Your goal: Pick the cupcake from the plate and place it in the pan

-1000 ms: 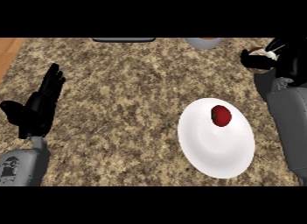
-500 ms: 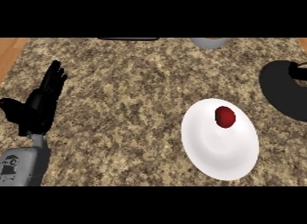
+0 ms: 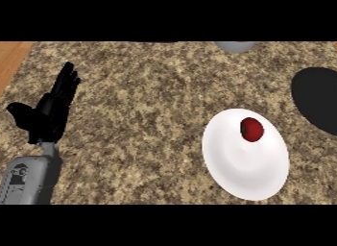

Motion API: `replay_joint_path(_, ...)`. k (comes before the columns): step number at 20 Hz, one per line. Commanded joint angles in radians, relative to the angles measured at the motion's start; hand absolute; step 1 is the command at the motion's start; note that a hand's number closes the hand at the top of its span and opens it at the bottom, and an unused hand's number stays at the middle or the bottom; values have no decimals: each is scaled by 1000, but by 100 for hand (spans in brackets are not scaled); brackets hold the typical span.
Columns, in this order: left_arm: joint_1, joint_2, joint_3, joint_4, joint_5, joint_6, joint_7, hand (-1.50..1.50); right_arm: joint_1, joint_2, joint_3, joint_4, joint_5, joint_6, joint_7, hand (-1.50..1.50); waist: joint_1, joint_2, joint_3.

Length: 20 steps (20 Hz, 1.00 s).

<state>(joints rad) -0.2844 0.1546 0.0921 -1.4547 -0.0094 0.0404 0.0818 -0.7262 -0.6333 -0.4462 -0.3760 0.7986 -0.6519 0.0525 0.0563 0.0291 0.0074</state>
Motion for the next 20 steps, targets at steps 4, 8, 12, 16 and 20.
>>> replay_joint_path(4,5,-19,-25,-32,-14,12,15,0,-23,-21,-130,128,-166,251,-100,-150,5,-2,4)
replay_joint_path(8,-4,-19,-16,-4,-19,21,3,0,0,-2,-173,161,-217,319,-209,-150,2,3,3)
replay_joint_path(12,2,22,14,-40,16,-17,21,0,32,14,-206,153,-241,233,-310,-150,15,1,3)
replay_joint_path(16,24,5,-3,-15,0,-12,1,0,39,46,-293,99,-335,180,-467,-150,-8,-6,1)
replay_joint_path(20,-8,-1,7,36,-20,18,-15,0,55,12,-397,84,-460,286,-555,-150,-41,-14,-2)
